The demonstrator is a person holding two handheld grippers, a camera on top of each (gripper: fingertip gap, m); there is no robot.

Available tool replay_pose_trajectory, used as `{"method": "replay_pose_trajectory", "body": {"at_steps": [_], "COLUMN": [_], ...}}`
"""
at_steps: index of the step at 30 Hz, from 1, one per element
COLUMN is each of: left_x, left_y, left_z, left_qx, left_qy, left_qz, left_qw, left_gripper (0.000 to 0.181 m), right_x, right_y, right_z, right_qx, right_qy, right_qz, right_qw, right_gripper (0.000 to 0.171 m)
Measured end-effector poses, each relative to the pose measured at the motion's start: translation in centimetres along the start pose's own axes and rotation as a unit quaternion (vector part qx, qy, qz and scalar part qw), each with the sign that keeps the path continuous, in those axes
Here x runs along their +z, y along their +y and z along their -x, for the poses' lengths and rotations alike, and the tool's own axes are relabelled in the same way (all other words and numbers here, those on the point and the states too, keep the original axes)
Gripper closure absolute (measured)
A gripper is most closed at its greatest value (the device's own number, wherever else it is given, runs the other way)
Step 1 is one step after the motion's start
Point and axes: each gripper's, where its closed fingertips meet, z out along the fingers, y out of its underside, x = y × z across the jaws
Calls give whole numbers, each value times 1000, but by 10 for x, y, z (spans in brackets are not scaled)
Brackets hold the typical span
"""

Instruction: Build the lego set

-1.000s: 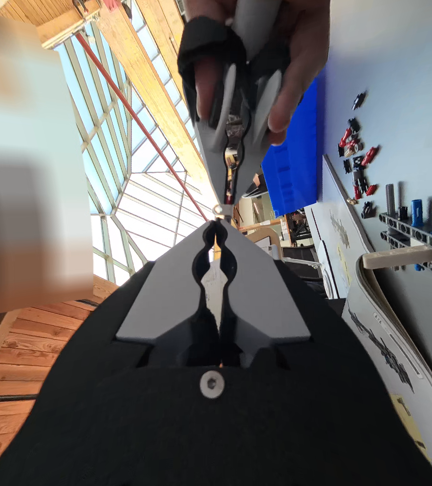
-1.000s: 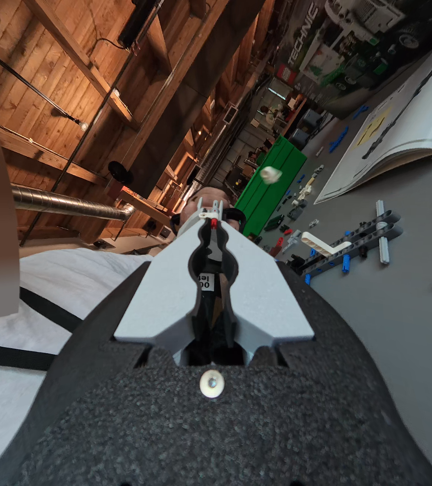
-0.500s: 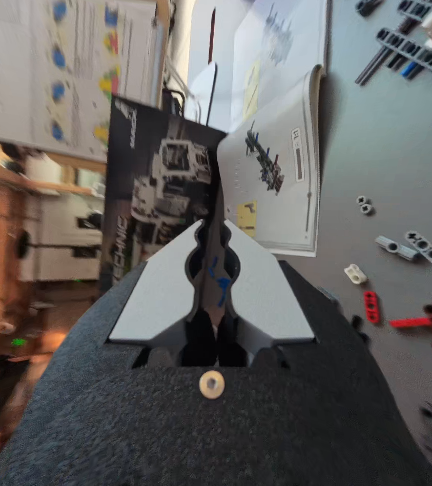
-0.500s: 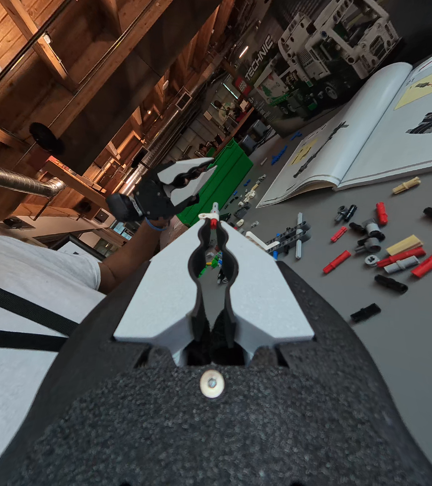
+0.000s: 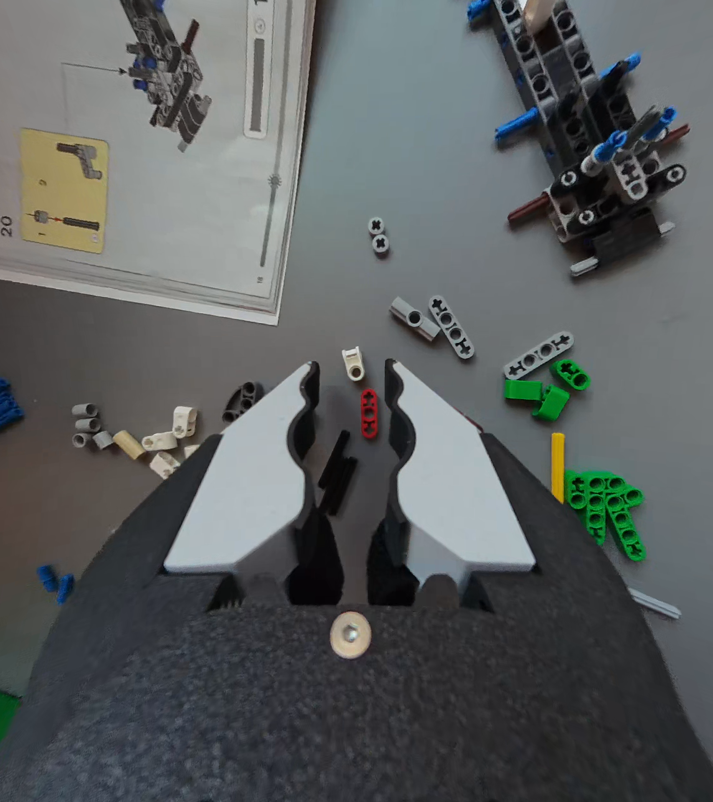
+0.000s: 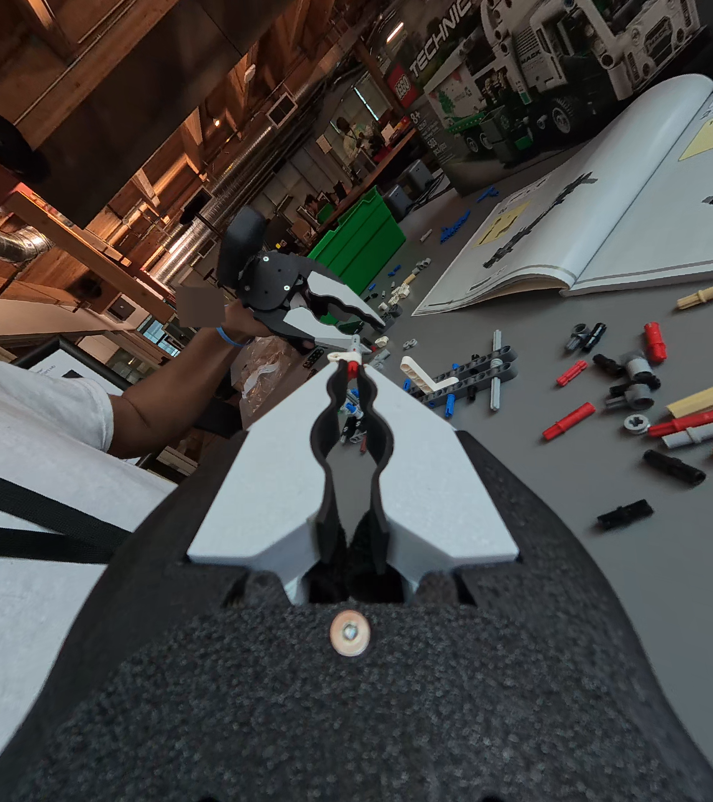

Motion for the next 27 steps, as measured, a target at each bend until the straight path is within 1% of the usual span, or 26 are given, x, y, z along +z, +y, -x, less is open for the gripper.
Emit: {"method": "replay_pose_trajectory", "body": {"at_steps": [4,5,7,9,11,12,13,14,15,17,18,19,20,21,22,23,25,27], "left_x": [5,6,6,2,-8,-15,-23,-32,-41,-52,-49,-39,-28,-18,-6,5,17,20], "left_y": [1,1,-1,-8,-26,-40,-58,-77,-94,-123,-130,-130,-128,-125,-120,-111,-101,-96], "left_z": [-1,-2,-1,-1,-11,-22,-35,-52,-72,-112,-127,-140,-153,-161,-164,-165,-166,-164], "left_qx": [13,17,16,-2,-52,-83,-122,-171,-229,-333,-377,-420,-450,-467,-470,-460,-412,-358], "left_qy": [7,9,-1,-5,19,40,69,109,160,264,291,303,311,305,274,232,164,108], "left_qz": [20,20,11,-17,-68,-106,-152,-197,-234,-284,-291,-279,-263,-253,-242,-227,-201,-186], "left_qw": [1000,1000,1000,1000,996,990,978,959,931,859,830,809,794,791,803,827,874,909], "left_gripper": [166,175,175,175,175,175,175,175,176,175,175,175,175,175,175,175,175,175], "right_x": [-2,-3,-3,-2,0,0,1,1,2,2,1,2,2,2,2,2,2,2], "right_y": [-1,-1,0,0,2,3,4,5,5,5,5,5,5,6,7,7,8,8], "right_z": [-1,-1,-1,-2,-1,-1,-1,-1,-1,-2,-2,-2,-3,-3,-2,-2,-2,-1], "right_qx": [-1,0,-1,-3,-8,-12,-15,-17,-19,-21,-21,-22,-23,-25,-27,-30,-33,-37], "right_qy": [1,1,1,1,1,1,3,4,5,8,9,10,10,11,11,12,13,14], "right_qz": [-6,-5,-2,0,6,10,13,15,16,16,16,16,16,18,20,20,21,22], "right_qw": [1000,1000,1000,1000,1000,1000,1000,1000,1000,1000,1000,1000,1000,999,999,999,999,999], "right_gripper": [171,171,171,171,170,171,171,171,171,171,171,171,171,171,171,171,171,171]}}
